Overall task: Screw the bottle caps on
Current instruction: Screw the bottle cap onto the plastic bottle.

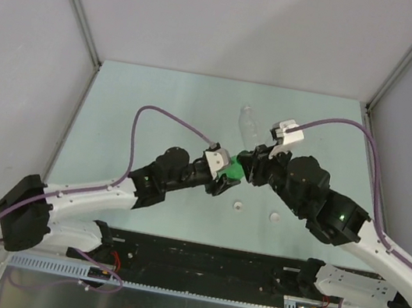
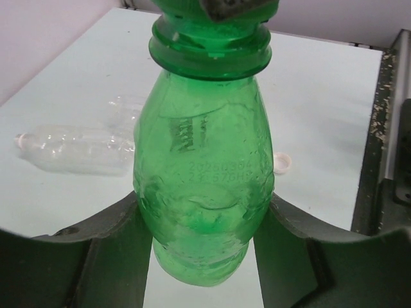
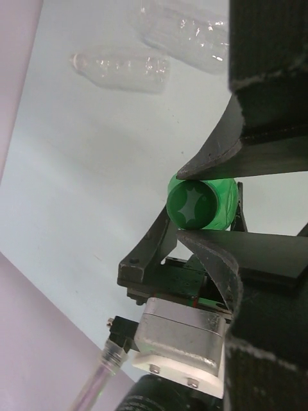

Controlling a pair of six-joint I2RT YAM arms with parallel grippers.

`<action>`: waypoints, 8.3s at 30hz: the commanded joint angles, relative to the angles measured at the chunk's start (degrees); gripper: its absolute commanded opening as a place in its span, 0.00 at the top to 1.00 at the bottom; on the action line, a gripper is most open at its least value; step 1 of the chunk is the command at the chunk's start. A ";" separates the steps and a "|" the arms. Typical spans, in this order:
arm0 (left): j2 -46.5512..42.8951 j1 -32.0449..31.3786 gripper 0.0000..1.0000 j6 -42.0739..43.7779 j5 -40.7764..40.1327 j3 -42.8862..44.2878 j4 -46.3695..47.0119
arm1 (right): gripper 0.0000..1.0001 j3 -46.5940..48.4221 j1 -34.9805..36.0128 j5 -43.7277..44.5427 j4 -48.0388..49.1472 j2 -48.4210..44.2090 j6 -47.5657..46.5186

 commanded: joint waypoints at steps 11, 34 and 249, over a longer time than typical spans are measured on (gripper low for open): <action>3.07 -3.24 1.00 1.84 -12.82 10.19 9.26 | 0.95 -0.44 0.86 15.06 -2.66 5.52 11.11; 6.63 -7.82 1.00 8.12 -20.93 9.93 14.83 | 0.98 -0.44 -3.11 13.93 -8.17 6.51 22.58; 12.36 9.87 1.00 43.31 45.05 27.68 -50.00 | 1.00 1.38 -7.18 -44.83 -15.45 -9.89 -42.63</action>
